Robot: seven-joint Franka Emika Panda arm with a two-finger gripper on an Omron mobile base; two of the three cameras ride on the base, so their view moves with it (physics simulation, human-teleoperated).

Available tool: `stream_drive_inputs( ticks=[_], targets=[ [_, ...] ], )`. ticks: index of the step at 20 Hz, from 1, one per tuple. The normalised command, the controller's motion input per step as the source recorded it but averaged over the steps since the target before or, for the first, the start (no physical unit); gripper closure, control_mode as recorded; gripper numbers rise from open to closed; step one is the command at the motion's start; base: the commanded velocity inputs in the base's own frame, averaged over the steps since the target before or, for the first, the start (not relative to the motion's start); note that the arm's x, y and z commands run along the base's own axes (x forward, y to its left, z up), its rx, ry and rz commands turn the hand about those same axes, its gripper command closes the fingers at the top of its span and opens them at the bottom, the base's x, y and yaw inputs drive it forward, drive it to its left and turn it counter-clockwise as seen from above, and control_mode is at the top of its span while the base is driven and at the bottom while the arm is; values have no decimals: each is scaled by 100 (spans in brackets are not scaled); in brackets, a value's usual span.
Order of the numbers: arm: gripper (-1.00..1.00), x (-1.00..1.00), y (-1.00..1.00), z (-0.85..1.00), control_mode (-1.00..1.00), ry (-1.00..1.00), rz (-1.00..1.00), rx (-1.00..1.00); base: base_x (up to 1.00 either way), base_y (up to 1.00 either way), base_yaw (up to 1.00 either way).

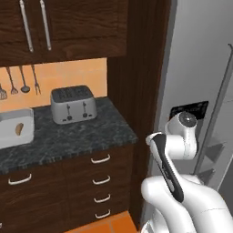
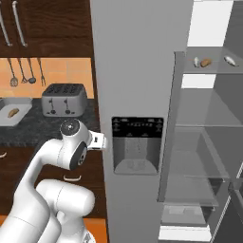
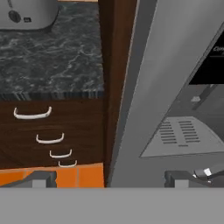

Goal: Place one sweet potato and one fish in each tupperware on the nearby counter, to pack two identical lunches.

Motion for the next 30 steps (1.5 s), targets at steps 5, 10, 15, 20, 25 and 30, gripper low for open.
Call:
stream_drive_inputs(
  ticks=[5,10,15,20,25,30],
  targets=[
    [-100,0,0,0,100,0,0,0,6,-100,0],
    [-100,0,0,0,100,0,0,0,4,-99,0],
    [-100,0,0,0,100,0,0,0,16,-49,0],
    [-100,0,0,0,100,0,0,0,25,-27,0],
    [-100,0,0,0,100,0,0,0,32,-46,5],
    [-100,0,0,0,100,0,0,0,41,-19,5]
  ],
)
